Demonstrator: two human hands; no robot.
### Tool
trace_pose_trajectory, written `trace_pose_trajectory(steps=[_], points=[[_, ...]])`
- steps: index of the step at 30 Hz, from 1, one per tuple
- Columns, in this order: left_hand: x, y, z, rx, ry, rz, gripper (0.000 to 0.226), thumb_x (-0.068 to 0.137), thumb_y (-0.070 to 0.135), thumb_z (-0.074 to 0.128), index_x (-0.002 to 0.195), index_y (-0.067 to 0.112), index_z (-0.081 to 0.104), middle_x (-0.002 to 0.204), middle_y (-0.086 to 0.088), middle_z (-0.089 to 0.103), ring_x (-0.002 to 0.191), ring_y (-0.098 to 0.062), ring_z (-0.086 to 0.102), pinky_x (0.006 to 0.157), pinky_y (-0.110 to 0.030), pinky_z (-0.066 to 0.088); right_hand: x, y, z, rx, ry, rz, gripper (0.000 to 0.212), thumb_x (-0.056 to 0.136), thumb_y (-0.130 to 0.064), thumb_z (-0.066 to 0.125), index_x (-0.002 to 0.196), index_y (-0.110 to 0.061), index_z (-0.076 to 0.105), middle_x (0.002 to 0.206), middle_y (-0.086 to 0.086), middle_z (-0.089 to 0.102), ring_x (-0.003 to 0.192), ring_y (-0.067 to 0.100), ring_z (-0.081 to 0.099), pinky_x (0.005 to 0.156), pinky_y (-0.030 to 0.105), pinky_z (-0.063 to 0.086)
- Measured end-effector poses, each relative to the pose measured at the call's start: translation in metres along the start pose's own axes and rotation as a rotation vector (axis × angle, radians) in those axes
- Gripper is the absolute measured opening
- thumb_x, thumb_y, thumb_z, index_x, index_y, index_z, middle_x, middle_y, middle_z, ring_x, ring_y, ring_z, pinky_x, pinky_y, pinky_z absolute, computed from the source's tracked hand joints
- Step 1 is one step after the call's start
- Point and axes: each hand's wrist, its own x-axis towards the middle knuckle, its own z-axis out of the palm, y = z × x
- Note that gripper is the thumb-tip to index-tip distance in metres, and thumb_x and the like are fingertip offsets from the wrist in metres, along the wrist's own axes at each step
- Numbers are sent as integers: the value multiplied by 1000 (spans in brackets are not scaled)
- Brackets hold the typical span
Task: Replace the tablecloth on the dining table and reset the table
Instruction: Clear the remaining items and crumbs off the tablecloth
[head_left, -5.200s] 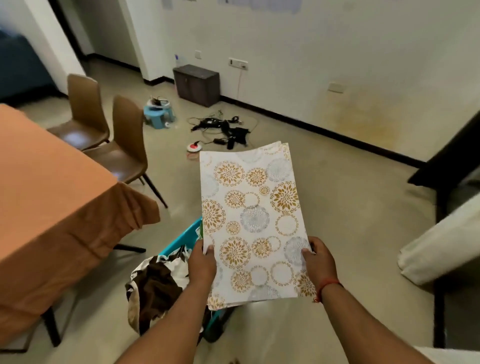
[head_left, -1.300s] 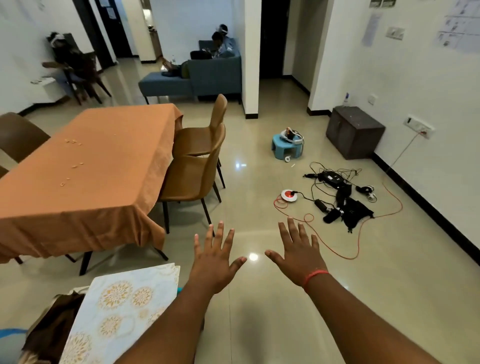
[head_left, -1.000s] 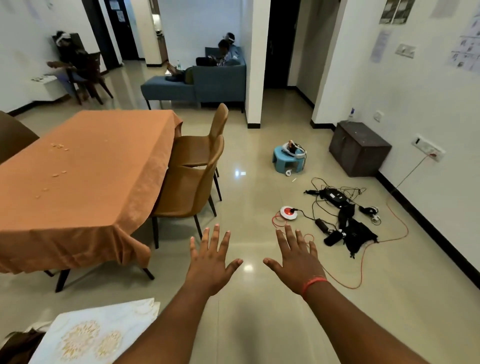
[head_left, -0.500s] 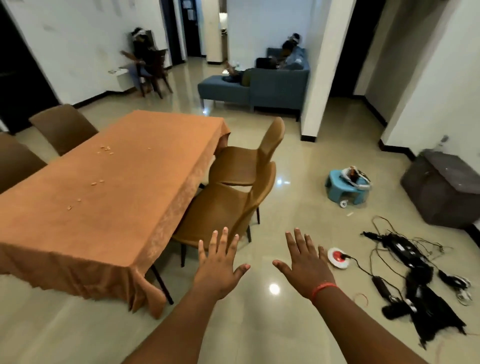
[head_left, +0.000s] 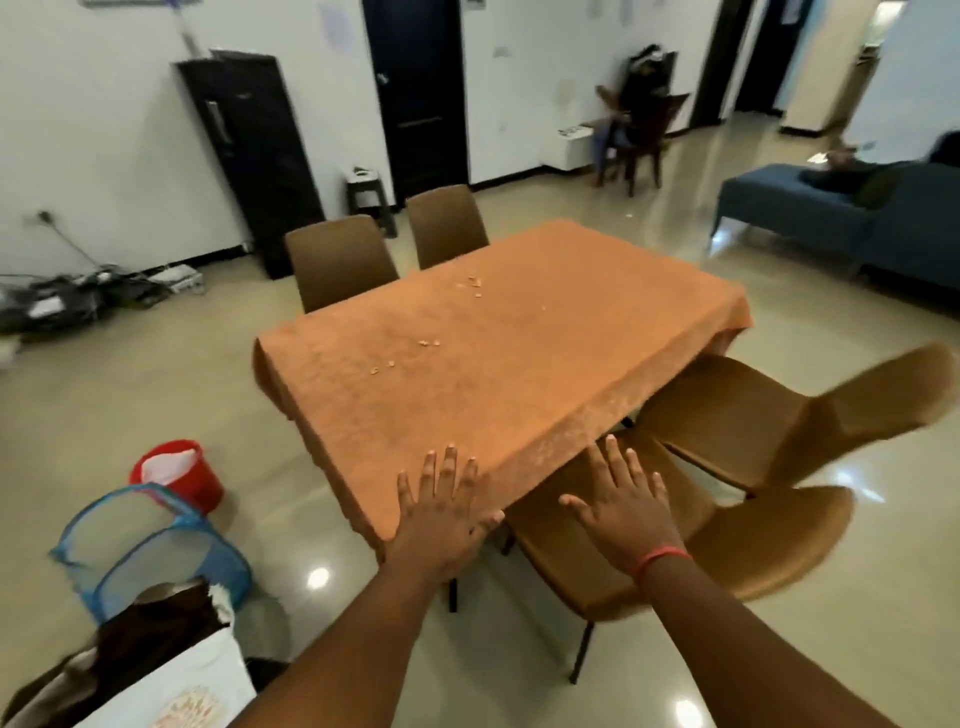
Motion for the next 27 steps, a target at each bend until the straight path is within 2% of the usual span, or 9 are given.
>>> trace_pose_trajectory(steps=[4,8,10,11,14,18,23,25,27], points=[[41,-39,3,-36,11,-146,85,87,79,1,156,31,-15,164,-3,-23,151,-29,-18,118,-61,-8,69,-26,9,-35,-55,-133,83,93,-73,18,157,-29,-12,165,-2,-16,153,25,-6,123,55,4],[104,-86,18,-77,-1,-210,85,86,81,1,152,33,-24,161,0,-29,151,-29,-21,118,-61,-9,148,-52,26,-97,-88,-170,97,76,-82,-4,157,-29,-11,165,0,-17,153,29,-6,122,54,6],[137,-112,20,-77,-16,-220,82,89,80,4,149,34,-29,159,1,-32,150,-29,-23,118,-61,-11,190,-67,35,-125,-118,-174,101,72,-83,-7,156,-29,-14,164,0,-19,153,29,-6,122,53,7],[153,-126,20,-74,-25,-214,81,90,79,5,147,34,-30,158,1,-34,150,-29,-23,118,-60,-12,213,-77,38,-119,-139,-171,99,74,-83,-5,156,-29,-13,165,0,-18,153,28,-6,122,53,8],[194,-171,12,-47,-36,-221,83,89,79,3,153,32,-22,160,0,-29,151,-29,-20,118,-59,-11,276,-113,47,-92,-145,-156,86,90,-76,16,157,-28,-10,166,0,-13,154,27,-3,123,51,12],[243,-228,7,-44,-54,-288,91,78,80,-10,155,32,-16,163,-2,-24,151,-29,-19,117,-59,-12,348,-164,55,-74,-169,-196,81,96,-69,23,158,-26,-4,167,1,-9,154,27,1,122,48,18],[284,-260,21,-56,-79,-340,83,89,75,4,157,30,-8,166,-4,-15,153,-30,-11,118,-60,-6,418,-193,74,-109,-196,-236,78,97,-65,29,158,-25,3,167,3,0,152,28,11,117,47,27],[297,-271,31,-66,-138,-378,84,86,74,0,157,29,-8,166,-4,-15,152,-31,-11,118,-59,-6,452,-203,87,-97,-245,-246,77,98,-60,36,158,-24,5,166,5,6,150,30,17,114,47,33],[305,-278,42,-69,-195,-404,78,94,68,9,157,27,-10,165,-5,-17,152,-31,-12,119,-57,-6,477,-212,98,-80,-277,-250,76,98,-54,44,157,-23,7,164,8,13,146,32,25,113,46,37]])
